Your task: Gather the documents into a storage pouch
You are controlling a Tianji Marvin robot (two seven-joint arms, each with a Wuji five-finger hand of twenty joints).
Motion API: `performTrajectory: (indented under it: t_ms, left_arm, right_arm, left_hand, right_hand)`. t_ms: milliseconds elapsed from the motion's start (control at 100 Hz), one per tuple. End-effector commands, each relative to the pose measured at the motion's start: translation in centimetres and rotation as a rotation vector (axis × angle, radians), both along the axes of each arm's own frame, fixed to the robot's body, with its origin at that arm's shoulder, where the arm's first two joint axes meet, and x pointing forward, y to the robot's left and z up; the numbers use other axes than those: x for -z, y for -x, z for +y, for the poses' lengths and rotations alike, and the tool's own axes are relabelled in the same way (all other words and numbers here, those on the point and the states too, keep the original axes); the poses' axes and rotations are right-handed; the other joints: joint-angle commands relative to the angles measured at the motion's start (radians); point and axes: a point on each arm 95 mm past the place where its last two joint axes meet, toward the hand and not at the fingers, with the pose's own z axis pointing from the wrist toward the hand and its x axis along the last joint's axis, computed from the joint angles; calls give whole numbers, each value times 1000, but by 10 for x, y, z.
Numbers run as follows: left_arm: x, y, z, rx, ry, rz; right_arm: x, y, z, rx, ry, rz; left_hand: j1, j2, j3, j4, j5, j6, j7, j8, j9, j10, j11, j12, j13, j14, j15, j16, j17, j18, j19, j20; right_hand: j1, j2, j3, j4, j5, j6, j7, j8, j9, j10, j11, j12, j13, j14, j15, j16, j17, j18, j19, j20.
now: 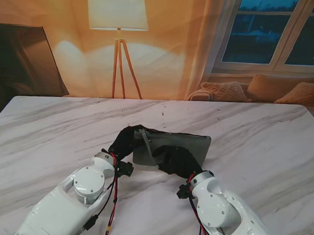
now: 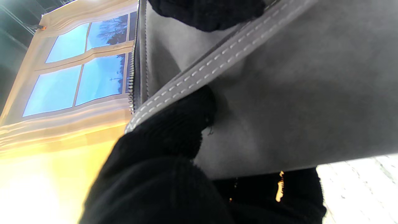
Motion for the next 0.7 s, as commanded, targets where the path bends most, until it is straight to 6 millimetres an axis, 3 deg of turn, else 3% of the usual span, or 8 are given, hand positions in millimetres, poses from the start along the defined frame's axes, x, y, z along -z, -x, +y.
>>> performTrajectory:
  t_ms: [0, 240, 480, 550, 690]
  left_arm:
    - [-6, 0, -7, 17, 25, -11]
    - [-6, 0, -5, 17, 23, -6]
    - [-7, 1, -5, 12, 23, -11]
    - [-8, 1, -5, 13, 29, -13]
    - [-8, 0, -6, 16, 38, -19]
  right_arm:
    - [5, 1, 4, 2, -2, 31]
    - [7, 1, 3, 27, 1, -4]
    - [6, 1, -1, 32, 26, -32]
    - [7, 1, -1, 24, 31, -21]
    - [10, 2, 3, -6, 35, 17]
  left_hand:
    - [32, 73, 56, 30, 83, -52, 226, 117, 78, -24, 59, 27, 38, 84, 21, 4, 1, -53, 37, 34]
    - [31, 72, 59, 30, 84, -52, 226, 119, 78, -21, 58, 28, 39, 84, 21, 4, 2, -52, 37, 33]
    - [30, 73, 59, 28, 85, -55, 227, 121, 77, -25, 57, 29, 39, 84, 21, 4, 2, -53, 37, 33]
    - [31, 74, 59, 28, 84, -55, 227, 122, 78, -24, 57, 29, 38, 83, 21, 3, 2, -53, 37, 33]
    - [31, 73, 58, 28, 85, -55, 228, 123, 77, -25, 56, 30, 38, 82, 20, 3, 2, -53, 36, 32]
  right_hand:
    - [-28, 14, 47, 34, -43, -14, -16, 7, -21, 8, 6, -12, -4, -26, 19, -8, -6, -9, 61, -12]
    - [-39, 23, 41, 35, -120, 17, -24, 9, -36, 1, 22, -12, -9, -24, 22, -7, -11, -12, 58, -10]
    - [-62, 23, 15, 33, -118, 33, -9, 15, -45, 8, 30, -19, 2, -22, 29, -8, -2, -7, 62, -9]
    - [-73, 18, -1, 33, -105, 15, -7, 14, -60, 18, 23, -22, 4, -21, 39, -6, 2, -5, 66, -7]
    - [-100, 30, -35, 38, 20, -103, 19, 20, -104, 53, 0, -23, -12, -11, 42, -5, -13, 5, 60, -4]
